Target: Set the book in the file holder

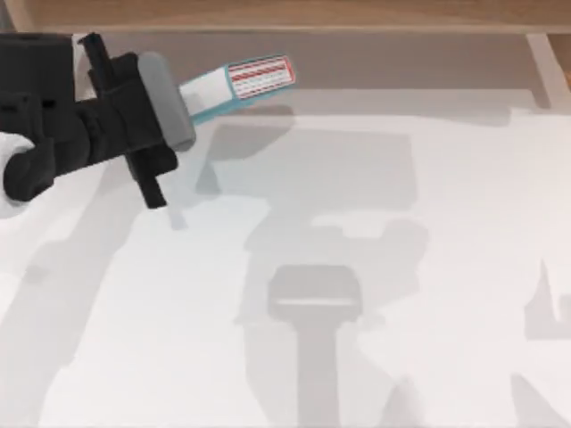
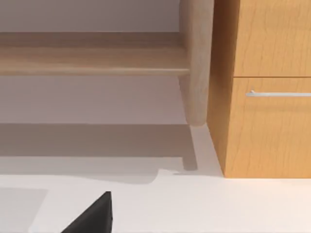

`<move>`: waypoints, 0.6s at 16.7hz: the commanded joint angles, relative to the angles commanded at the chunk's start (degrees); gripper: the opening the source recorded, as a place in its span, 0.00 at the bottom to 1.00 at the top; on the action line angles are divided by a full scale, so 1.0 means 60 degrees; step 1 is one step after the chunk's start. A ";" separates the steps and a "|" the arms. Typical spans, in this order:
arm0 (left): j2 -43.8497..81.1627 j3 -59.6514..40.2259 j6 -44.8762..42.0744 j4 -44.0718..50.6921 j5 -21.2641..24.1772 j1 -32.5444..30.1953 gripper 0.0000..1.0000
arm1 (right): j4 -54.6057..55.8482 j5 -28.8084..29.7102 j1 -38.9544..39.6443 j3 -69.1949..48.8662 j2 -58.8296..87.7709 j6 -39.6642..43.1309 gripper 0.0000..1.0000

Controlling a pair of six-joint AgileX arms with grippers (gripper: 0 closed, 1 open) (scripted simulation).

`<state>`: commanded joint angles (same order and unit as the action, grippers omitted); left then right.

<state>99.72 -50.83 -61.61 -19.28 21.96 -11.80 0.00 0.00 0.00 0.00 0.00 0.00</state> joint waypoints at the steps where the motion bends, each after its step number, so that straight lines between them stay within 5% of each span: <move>1: -0.0067 0.0254 -0.0435 -0.0015 0.0173 0.0600 0.00 | 0.0000 0.0000 0.0000 0.0000 0.0000 0.0000 1.00; 10: -0.0781 0.1993 -0.3758 -0.0806 0.1053 0.5741 0.00 | 0.0000 0.0000 0.0000 0.0000 0.0000 0.0000 1.00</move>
<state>95.04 -38.87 -84.16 -24.12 28.28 22.65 0.00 0.00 0.00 0.00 0.00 0.00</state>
